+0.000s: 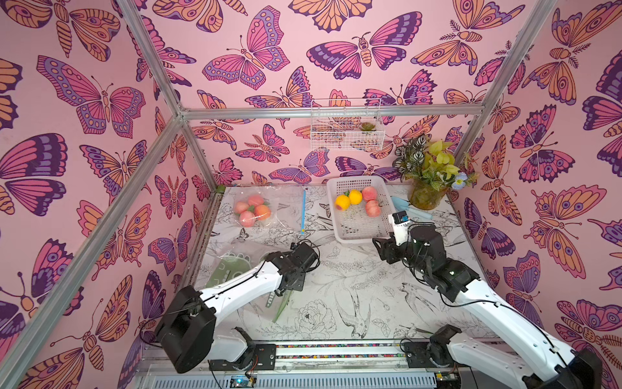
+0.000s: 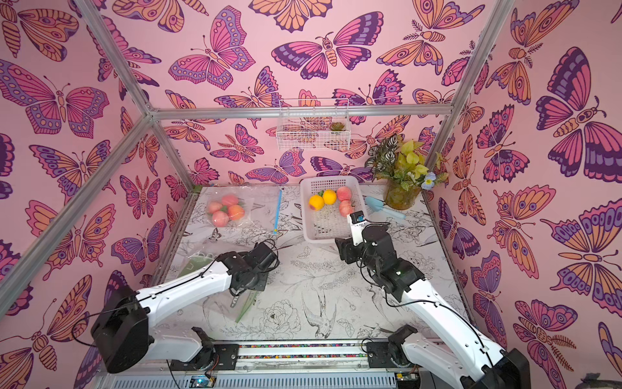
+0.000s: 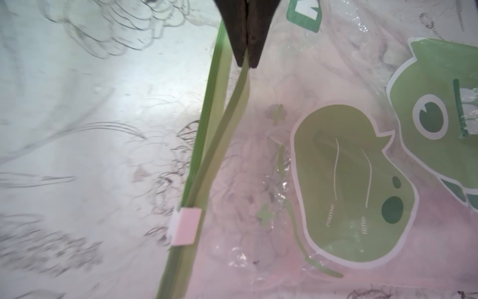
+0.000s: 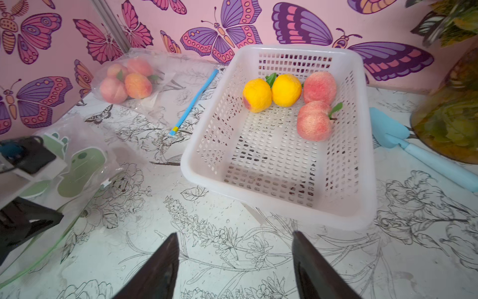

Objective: Place the peach in a zip-top bag and seal the zipper
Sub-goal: Open the zipper of the food storage bag at the center of the board.

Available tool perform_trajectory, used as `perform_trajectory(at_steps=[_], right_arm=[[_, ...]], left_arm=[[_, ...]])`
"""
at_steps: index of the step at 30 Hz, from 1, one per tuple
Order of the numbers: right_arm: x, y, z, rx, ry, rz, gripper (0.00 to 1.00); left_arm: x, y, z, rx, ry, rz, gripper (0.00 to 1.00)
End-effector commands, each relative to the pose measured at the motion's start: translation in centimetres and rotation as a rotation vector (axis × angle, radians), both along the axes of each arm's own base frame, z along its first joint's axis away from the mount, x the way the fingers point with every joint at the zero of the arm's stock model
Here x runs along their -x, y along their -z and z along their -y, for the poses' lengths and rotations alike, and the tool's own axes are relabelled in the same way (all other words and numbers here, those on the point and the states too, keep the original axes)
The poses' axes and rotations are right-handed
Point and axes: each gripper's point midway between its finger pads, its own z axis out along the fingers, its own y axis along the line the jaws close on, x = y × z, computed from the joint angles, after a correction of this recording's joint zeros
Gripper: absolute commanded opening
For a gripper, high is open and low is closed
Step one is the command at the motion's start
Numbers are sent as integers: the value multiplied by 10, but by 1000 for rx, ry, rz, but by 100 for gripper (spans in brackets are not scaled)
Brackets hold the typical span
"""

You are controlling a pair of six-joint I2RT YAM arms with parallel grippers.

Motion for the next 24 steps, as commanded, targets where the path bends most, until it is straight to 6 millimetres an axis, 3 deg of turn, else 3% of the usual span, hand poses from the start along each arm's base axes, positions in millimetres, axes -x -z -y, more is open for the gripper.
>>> perform_trajectory(at_steps=[1,7,13,21,24], right_arm=[[5,-8,-22,-76,-111,-21,69],[18,-2,-60,-146,-239,-85,67],[39,1,-111,-182,-370,-125,66],[55,-2,-173,-270,-495,-187,64],[55,5,-187,-257,-491,-217,61]], left_arm=[[4,-24,21,120,35,-3,0],[1,-70,48,301,66,34,0],[-2,-95,69,428,80,57,0],[-5,-106,85,534,86,73,0],[-6,-108,87,545,87,77,0]])
